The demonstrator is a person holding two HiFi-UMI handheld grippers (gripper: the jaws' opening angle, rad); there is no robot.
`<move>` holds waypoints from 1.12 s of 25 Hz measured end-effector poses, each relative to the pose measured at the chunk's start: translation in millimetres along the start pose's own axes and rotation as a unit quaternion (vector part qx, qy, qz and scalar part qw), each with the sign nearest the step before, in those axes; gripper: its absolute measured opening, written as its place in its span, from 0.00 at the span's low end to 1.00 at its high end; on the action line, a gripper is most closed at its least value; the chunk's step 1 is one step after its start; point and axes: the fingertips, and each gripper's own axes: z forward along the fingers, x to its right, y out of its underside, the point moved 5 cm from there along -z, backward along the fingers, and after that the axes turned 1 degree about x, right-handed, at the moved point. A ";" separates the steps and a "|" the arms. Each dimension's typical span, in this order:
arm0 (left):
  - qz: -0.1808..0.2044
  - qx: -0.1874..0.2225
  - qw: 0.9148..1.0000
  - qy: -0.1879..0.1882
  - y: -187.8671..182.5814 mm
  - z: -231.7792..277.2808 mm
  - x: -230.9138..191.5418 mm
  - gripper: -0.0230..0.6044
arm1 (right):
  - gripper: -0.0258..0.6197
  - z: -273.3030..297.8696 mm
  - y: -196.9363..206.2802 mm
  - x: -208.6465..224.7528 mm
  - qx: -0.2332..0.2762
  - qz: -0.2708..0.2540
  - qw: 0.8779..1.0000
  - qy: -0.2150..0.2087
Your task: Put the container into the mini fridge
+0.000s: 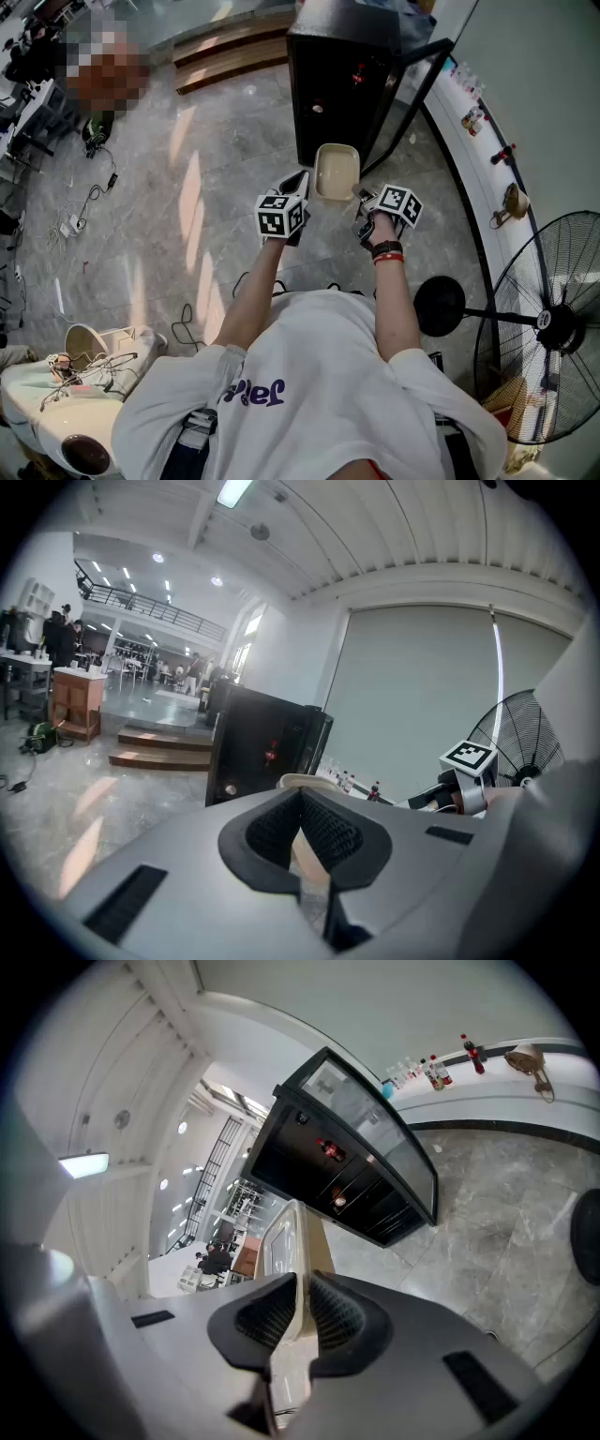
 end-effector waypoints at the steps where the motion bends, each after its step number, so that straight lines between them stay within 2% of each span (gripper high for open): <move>1: -0.002 0.000 1.000 -0.003 2.2 0.8 5.0 0.07 | 0.13 -4.4 -1.7 5.1 0.000 0.008 1.000 -0.002; 5: -0.008 0.000 1.000 -0.011 10.9 3.4 25.1 0.07 | 0.13 -20.8 -7.6 22.4 0.002 0.027 1.000 -0.010; 13: -0.003 -0.013 0.999 -0.029 28.5 8.1 54.4 0.07 | 0.13 -35.6 -19.9 27.9 0.010 0.005 0.999 -0.040; 20: -0.011 -0.016 0.999 -0.037 32.8 16.7 42.2 0.07 | 0.13 -18.3 -22.6 34.6 0.010 0.020 0.999 -0.041; 28: -0.023 -0.014 0.999 -0.025 12.5 61.0 -2.8 0.07 | 0.13 32.7 -52.1 24.8 0.016 0.017 0.999 -0.022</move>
